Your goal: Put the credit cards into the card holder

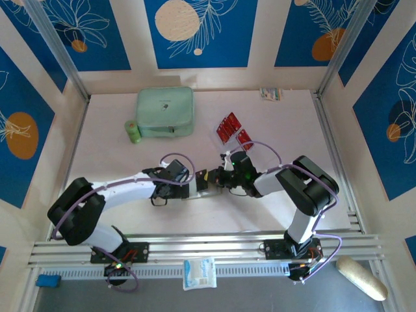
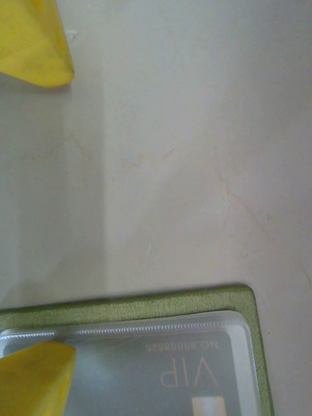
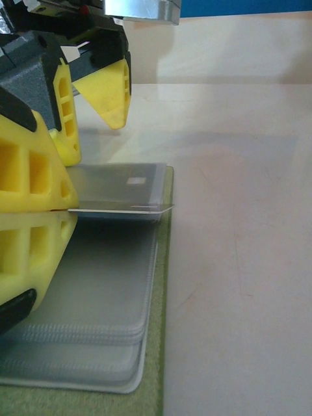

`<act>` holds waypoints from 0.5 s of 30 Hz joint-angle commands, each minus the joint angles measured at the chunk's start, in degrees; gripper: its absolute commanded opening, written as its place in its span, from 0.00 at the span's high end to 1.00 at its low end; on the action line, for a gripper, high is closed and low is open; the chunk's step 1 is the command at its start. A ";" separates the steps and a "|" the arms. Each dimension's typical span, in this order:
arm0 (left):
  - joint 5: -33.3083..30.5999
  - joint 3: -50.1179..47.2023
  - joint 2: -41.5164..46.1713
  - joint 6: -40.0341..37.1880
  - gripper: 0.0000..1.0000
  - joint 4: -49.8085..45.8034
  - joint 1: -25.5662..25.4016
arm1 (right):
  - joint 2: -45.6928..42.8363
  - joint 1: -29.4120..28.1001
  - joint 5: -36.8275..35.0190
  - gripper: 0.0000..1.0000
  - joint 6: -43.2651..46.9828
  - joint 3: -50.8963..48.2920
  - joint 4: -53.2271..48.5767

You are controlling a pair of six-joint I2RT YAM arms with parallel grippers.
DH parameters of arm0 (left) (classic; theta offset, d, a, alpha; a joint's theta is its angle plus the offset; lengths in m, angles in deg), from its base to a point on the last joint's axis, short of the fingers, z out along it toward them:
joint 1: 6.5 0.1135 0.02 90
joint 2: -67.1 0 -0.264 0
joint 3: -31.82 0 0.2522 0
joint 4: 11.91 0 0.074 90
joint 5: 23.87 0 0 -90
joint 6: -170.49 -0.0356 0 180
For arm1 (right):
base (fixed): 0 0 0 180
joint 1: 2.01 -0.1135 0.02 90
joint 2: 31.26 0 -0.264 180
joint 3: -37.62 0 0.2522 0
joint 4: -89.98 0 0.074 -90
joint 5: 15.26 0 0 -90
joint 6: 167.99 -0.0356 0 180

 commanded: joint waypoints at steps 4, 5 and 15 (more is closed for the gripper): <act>-0.83 -1.30 -0.56 -0.07 0.00 -0.40 -0.31 | 0.52 -0.77 -0.19 1.00 -0.58 -1.19 0.77; -0.83 -1.30 -0.65 -0.06 0.00 -0.37 -0.22 | 0.49 -0.77 -0.19 1.00 -0.55 -1.35 0.78; -0.62 -1.35 -0.94 -0.07 0.00 -0.09 -0.29 | 0.07 -1.20 -0.54 1.00 -0.77 -2.16 0.76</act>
